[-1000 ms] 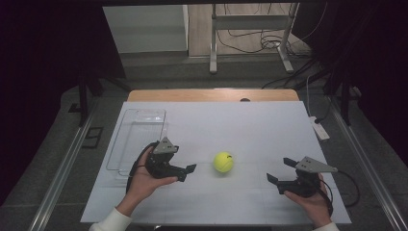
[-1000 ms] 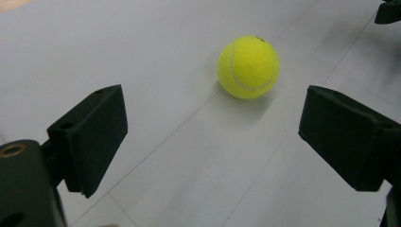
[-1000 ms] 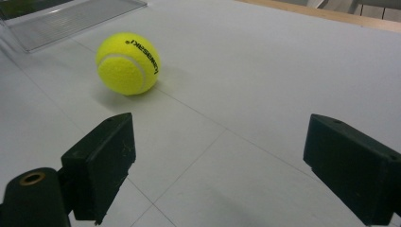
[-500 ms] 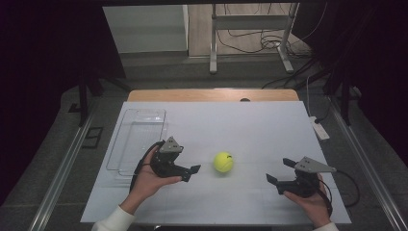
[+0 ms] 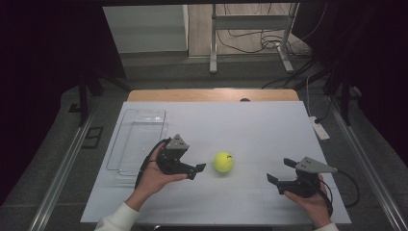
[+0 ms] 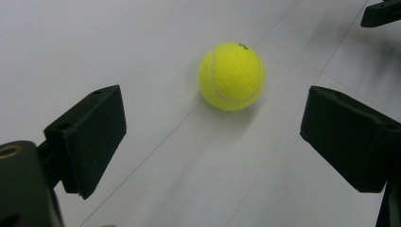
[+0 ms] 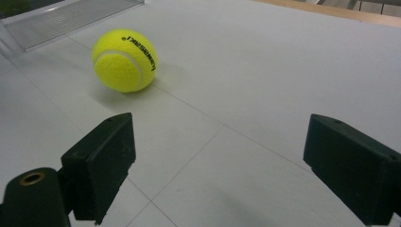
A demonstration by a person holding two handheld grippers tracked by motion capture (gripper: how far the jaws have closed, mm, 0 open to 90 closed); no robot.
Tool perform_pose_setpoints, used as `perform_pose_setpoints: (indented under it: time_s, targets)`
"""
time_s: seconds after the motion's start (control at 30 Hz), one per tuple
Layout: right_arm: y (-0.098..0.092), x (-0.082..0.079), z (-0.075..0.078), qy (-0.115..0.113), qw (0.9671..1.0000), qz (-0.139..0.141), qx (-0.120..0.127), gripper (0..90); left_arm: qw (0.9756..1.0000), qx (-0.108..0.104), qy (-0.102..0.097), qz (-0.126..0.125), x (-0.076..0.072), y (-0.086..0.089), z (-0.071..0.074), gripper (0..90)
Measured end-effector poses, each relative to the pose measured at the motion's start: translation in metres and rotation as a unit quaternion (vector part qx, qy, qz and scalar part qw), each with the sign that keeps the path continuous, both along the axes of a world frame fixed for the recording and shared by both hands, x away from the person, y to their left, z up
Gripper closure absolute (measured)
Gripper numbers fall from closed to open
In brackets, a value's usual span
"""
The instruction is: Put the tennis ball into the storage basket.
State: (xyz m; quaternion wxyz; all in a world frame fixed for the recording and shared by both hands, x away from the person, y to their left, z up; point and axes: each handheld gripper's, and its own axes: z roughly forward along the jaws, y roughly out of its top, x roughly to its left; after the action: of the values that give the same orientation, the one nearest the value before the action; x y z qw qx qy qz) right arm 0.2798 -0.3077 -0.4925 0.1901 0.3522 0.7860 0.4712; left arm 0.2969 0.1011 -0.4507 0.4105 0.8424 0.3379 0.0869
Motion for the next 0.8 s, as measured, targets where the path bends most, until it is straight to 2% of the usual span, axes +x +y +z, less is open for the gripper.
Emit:
perform_pose_setpoints:
  time_s: [0.43,0.53,0.8]
  targets:
    - [0.001,0.000,-0.002,0.004,1.0000,-0.002,-0.001,10.6,0.9999,-0.001,0.004,-0.013,0.005,-0.007,0.003,8.6]
    - [0.001,0.000,-0.002,0.003,1.0000,0.000,-0.002,10.6,0.9998,0.006,0.004,-0.017,0.006,-0.012,0.003,8.5]
    - [0.001,0.002,-0.002,0.002,1.0000,0.001,-0.001,10.6,0.9997,0.007,0.004,-0.025,0.011,-0.020,0.006,8.1]
